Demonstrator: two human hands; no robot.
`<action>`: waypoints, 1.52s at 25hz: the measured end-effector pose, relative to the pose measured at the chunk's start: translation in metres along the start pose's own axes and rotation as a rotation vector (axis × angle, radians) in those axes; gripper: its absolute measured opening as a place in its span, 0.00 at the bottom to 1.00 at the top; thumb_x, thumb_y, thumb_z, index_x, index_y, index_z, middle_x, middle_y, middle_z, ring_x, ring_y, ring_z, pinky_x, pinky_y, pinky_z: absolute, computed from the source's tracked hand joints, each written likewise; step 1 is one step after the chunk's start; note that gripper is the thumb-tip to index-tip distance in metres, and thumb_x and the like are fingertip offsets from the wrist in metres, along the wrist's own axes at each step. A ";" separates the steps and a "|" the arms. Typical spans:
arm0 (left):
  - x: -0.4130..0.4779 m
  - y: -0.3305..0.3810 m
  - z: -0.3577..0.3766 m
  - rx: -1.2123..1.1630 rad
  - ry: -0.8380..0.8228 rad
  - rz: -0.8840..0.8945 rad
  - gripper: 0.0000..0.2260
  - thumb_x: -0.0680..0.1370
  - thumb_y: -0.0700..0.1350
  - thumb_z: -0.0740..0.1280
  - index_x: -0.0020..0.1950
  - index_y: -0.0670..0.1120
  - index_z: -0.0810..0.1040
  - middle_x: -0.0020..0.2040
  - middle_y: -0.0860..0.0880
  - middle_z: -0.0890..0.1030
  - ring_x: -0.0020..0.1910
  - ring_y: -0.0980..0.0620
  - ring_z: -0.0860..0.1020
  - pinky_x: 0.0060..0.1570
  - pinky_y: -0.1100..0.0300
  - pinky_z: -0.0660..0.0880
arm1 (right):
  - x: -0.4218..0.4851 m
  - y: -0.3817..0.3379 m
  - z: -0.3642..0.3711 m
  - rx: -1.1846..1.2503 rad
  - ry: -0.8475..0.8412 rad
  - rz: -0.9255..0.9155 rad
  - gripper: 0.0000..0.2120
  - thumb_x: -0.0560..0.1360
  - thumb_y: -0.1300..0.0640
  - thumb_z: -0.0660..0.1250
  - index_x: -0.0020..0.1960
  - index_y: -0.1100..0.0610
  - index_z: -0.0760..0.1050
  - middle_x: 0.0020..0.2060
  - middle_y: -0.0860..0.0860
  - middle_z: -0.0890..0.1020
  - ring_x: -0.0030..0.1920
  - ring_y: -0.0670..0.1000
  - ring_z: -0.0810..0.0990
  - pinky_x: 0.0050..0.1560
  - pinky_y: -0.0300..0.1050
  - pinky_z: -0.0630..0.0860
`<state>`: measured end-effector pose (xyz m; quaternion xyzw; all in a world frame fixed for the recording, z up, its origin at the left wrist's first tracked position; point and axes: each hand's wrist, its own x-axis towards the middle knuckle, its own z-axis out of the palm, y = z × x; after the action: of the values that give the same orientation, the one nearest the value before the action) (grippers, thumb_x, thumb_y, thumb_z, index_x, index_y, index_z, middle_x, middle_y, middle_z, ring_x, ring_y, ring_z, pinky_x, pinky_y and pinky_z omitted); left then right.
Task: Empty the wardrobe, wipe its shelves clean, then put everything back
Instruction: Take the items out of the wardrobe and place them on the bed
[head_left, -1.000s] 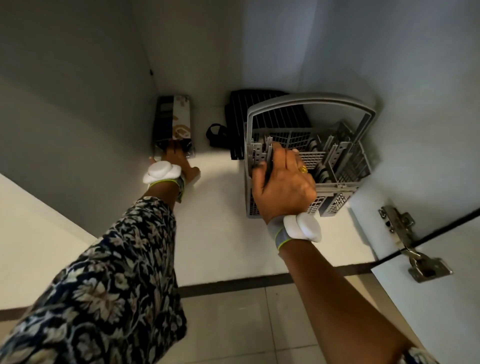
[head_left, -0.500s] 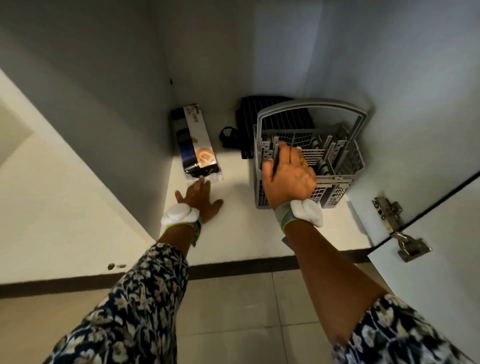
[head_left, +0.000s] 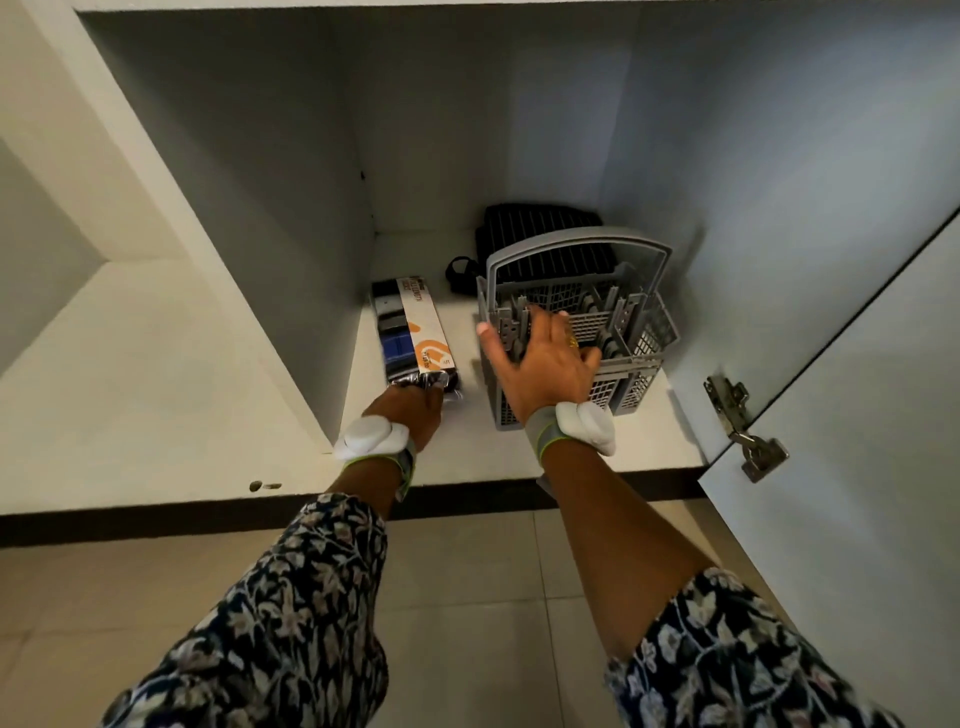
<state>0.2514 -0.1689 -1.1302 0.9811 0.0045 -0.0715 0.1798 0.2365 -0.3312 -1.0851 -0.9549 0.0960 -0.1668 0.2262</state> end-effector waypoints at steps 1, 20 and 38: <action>-0.003 0.000 -0.001 0.008 0.045 -0.032 0.26 0.81 0.58 0.48 0.52 0.44 0.80 0.51 0.43 0.82 0.51 0.40 0.80 0.54 0.53 0.75 | -0.001 0.000 -0.001 -0.008 -0.024 -0.006 0.36 0.74 0.32 0.55 0.73 0.54 0.60 0.72 0.55 0.65 0.73 0.56 0.62 0.70 0.62 0.52; 0.034 0.015 0.015 -0.580 0.066 -0.592 0.41 0.70 0.71 0.61 0.71 0.42 0.65 0.69 0.37 0.69 0.67 0.38 0.69 0.68 0.48 0.64 | -0.004 0.001 0.006 0.097 0.001 -0.111 0.32 0.70 0.37 0.64 0.69 0.51 0.65 0.67 0.50 0.73 0.74 0.53 0.62 0.69 0.67 0.32; -0.079 0.043 -0.018 -0.962 0.178 -0.802 0.35 0.67 0.56 0.75 0.64 0.42 0.64 0.59 0.41 0.78 0.58 0.42 0.76 0.64 0.55 0.69 | -0.055 0.001 -0.075 -0.190 -0.379 -0.137 0.35 0.72 0.48 0.66 0.74 0.54 0.55 0.72 0.51 0.65 0.68 0.64 0.69 0.70 0.71 0.40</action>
<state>0.1767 -0.2010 -1.0872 0.7146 0.4186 -0.0414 0.5589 0.1588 -0.3476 -1.0375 -0.9905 0.0019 0.0104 0.1373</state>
